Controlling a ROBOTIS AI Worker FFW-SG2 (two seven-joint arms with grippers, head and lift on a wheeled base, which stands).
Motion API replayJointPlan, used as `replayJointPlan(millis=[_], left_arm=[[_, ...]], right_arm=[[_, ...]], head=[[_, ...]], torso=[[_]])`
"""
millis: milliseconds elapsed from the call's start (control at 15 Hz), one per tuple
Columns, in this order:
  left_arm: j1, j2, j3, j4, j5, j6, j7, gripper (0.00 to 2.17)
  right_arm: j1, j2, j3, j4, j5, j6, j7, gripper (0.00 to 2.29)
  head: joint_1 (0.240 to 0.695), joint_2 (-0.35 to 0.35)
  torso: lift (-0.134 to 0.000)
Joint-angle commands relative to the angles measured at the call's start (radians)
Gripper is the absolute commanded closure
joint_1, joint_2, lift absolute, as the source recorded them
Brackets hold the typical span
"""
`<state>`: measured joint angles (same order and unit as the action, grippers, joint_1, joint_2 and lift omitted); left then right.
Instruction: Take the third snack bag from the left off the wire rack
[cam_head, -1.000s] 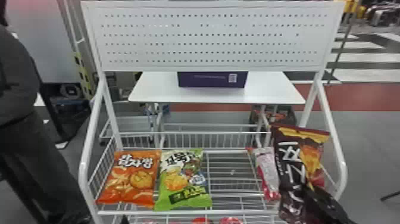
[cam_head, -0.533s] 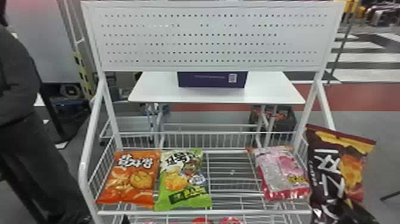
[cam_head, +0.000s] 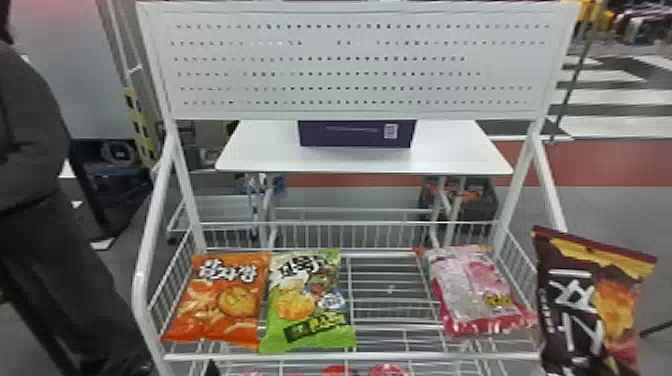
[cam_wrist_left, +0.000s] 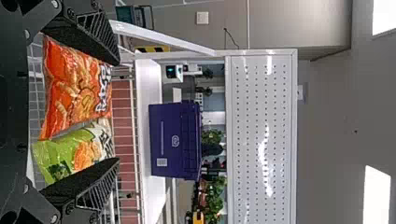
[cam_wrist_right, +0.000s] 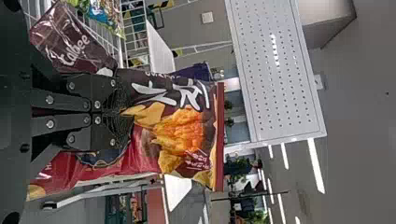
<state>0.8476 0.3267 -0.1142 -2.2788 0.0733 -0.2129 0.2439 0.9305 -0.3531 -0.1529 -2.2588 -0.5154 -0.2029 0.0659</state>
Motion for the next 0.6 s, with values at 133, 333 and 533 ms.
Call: replayJointPlan(millis=[133, 333, 533], left_arm=[[0.005, 0.0, -0.001, -0.001, -0.001, -0.002, 0.0, 0.17], [0.01, -0.002, -0.001, -0.004, -0.003, -0.002, 0.0, 0.17], [0.013, -0.003, -0.001, -0.004, -0.006, -0.002, 0.0, 0.17]], right_arm=[[0.005, -0.001, -0.004, -0.005, 0.003, 0.0, 0.0, 2.01], [0.005, -0.001, -0.004, -0.007, 0.006, 0.0, 0.0, 2.01], [0.007, -0.001, -0.004, -0.007, 0.012, 0.0, 0.0, 2.01]], head=[[0.499, 0.0], [0.499, 0.0], [0.499, 0.0]], torso=[[0.0], [0.0], [0.0]])
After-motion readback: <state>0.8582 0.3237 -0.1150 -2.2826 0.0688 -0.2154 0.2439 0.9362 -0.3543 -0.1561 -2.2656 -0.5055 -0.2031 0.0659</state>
